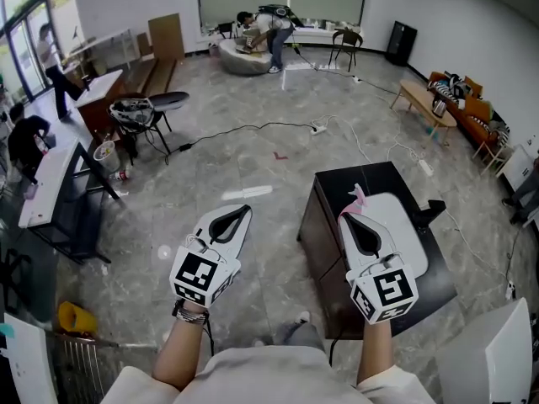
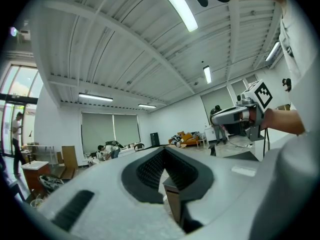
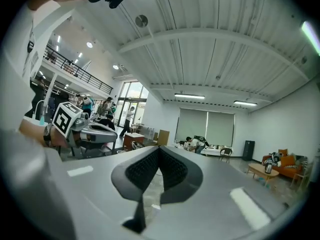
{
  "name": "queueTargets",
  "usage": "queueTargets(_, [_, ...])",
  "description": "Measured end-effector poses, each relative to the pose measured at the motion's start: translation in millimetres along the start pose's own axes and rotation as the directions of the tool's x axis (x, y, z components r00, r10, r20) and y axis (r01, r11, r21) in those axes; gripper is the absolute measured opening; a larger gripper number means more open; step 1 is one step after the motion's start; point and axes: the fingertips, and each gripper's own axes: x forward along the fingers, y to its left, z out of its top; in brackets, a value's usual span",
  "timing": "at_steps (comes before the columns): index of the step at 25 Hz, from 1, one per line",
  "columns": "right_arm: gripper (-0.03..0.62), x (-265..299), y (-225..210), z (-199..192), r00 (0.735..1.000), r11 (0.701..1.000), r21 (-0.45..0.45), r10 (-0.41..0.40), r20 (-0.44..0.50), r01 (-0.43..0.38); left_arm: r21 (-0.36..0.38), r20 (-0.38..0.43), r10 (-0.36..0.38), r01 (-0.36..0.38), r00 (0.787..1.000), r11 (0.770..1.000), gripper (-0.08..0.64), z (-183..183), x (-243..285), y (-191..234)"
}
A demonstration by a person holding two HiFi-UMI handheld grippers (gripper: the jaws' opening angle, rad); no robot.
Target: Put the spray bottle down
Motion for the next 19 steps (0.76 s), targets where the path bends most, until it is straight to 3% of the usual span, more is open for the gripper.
queueTargets(19, [0.005, 24.8, 21.1, 1.1, 0.999, 0.998, 0.02, 0.051, -0.018, -0.051, -0.012, -0.02, 0.032, -0.032, 0.999, 0.999, 0.003, -9.6, -15.5, 21.4])
